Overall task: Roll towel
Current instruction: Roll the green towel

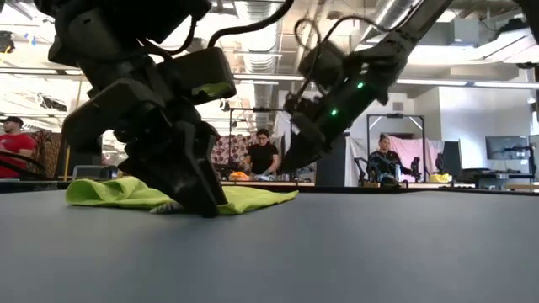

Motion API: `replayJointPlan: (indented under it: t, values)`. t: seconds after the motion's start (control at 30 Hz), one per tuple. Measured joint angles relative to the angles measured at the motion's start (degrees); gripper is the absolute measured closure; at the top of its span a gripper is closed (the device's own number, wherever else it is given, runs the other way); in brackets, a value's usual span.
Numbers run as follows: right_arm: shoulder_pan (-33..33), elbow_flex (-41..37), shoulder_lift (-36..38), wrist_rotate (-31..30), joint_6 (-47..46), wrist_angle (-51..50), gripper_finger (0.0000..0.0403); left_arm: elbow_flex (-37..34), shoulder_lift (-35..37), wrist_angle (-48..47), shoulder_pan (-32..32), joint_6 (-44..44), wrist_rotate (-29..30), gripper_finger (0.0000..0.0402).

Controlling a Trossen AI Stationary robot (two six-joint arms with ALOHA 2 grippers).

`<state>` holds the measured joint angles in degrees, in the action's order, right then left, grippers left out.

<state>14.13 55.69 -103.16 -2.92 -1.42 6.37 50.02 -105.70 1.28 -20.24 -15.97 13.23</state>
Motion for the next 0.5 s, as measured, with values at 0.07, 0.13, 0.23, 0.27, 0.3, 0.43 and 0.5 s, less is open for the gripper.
replayJointPlan:
  t: [0.07,0.13,0.23,0.27,0.3,0.43,0.5]
  values:
    - [0.8,1.5,-2.0,-0.5,0.0,-2.2,0.0240,0.0,0.0,-0.1,-0.2,-1.6,0.1,0.0257]
    - [1.5,2.7,-3.9,-1.8,0.0,-4.3,0.0242,0.0,-0.1,-0.2,-0.5,-2.4,0.7,0.0265]
    - [1.8,3.2,-5.5,-2.2,0.0,-5.1,0.0247,0.0,-0.1,-0.4,-1.2,-3.0,1.5,0.0289]
    - [1.8,3.3,-5.7,-2.2,0.0,-4.9,0.0249,0.0,-0.1,-0.5,-1.4,-3.6,1.5,0.0301]
    - [1.8,3.3,-5.8,-2.2,-0.2,-5.4,0.0252,0.0,-0.1,-0.8,-1.5,-4.4,1.4,0.0314]
    - [1.1,3.2,-6.5,-3.1,-2.7,-6.2,0.0281,0.0,-0.2,-1.7,-1.7,-7.7,1.5,0.0380]
    - [0.7,3.2,-6.4,-3.2,-4.3,-7.6,0.0314,0.0,-0.2,-1.8,-1.7,-9.1,1.7,0.0394]
